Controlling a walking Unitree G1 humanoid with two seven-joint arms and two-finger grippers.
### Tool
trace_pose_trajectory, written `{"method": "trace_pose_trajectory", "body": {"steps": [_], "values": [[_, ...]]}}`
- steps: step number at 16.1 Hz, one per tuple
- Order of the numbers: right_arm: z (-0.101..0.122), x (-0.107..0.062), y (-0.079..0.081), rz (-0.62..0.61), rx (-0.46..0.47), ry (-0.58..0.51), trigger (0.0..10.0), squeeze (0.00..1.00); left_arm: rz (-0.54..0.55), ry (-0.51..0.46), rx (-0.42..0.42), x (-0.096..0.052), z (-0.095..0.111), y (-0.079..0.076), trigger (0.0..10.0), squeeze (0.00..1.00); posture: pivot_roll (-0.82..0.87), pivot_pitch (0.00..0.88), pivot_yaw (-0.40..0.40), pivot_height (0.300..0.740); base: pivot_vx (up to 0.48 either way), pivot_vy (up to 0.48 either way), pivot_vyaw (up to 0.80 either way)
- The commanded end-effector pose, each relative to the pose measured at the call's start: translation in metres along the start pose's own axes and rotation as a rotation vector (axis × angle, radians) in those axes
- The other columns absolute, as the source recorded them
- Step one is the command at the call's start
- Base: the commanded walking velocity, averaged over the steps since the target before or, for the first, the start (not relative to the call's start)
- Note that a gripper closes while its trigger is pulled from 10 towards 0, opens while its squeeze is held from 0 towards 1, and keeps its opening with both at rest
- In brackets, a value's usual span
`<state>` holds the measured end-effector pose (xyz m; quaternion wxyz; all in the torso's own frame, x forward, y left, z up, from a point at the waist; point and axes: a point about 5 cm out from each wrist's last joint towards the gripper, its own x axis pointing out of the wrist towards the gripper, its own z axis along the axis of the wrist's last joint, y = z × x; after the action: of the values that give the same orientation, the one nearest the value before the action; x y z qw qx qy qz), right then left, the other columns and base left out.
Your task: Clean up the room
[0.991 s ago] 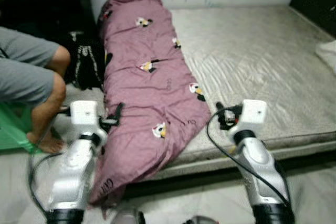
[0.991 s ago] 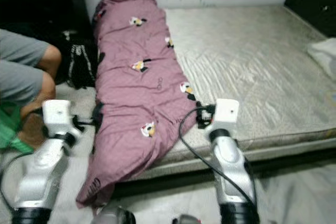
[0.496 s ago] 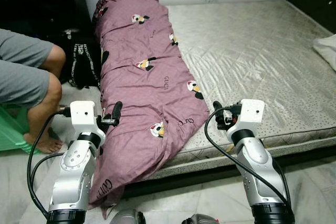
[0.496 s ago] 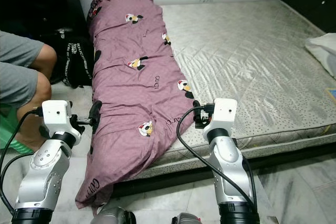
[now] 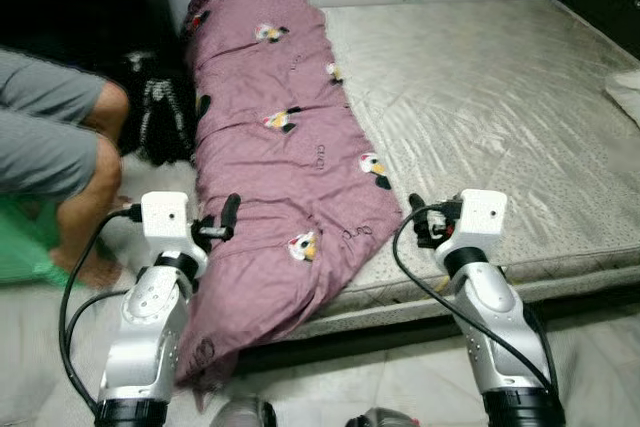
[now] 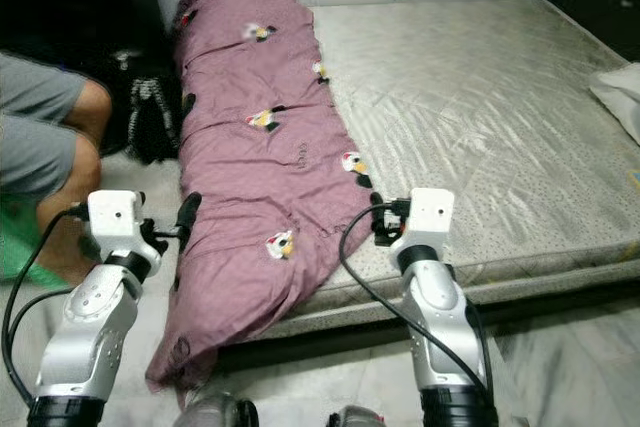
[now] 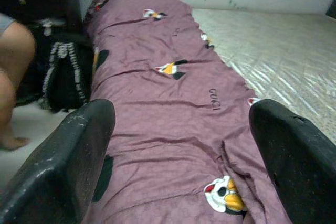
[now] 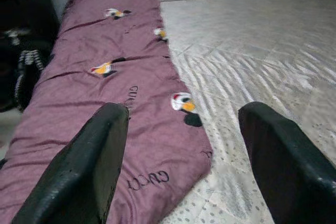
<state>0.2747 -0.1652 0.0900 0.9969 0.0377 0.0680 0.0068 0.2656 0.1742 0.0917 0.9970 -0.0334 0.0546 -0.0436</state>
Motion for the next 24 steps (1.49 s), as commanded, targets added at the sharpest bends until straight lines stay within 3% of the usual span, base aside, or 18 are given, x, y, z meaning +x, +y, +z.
{"method": "trace_pose_trajectory", "body": {"steps": [1,9,16,20,24], "values": [[0.0054,0.0004,0.0009,0.006,-0.001,-0.018,10.0,0.0,-0.002,0.003,0.016,-0.0013,0.0009,0.0018,10.0,0.0,0.0,0.0,-0.021,0.74,0.0,0.0,0.8],[0.0044,0.0007,-0.001,-0.002,0.001,-0.009,10.0,0.0,-0.012,0.007,0.008,-0.001,0.0007,0.0,10.0,0.0,-0.01,0.0,-0.024,0.74,0.0,0.0,0.0],[0.0041,0.001,-0.0017,-0.001,0.0,-0.006,10.0,0.0,-0.013,0.007,-0.003,-0.0008,0.0001,-0.0006,10.0,0.0,-0.01,0.0,-0.026,0.74,0.0,-0.318,0.0],[0.004,0.0011,-0.0015,-0.001,0.002,-0.005,10.0,0.0,-0.013,0.003,-0.02,-0.0006,0.0005,-0.0004,10.0,0.0,-0.01,0.0,-0.025,0.74,0.0,0.0,0.0],[0.0039,0.0014,-0.0015,0.0,0.003,-0.003,10.0,0.0,-0.072,-0.023,-0.037,-0.0012,0.0038,-0.0057,10.0,0.0,-0.01,0.0,-0.025,0.74,0.0,0.0,0.0]]}}
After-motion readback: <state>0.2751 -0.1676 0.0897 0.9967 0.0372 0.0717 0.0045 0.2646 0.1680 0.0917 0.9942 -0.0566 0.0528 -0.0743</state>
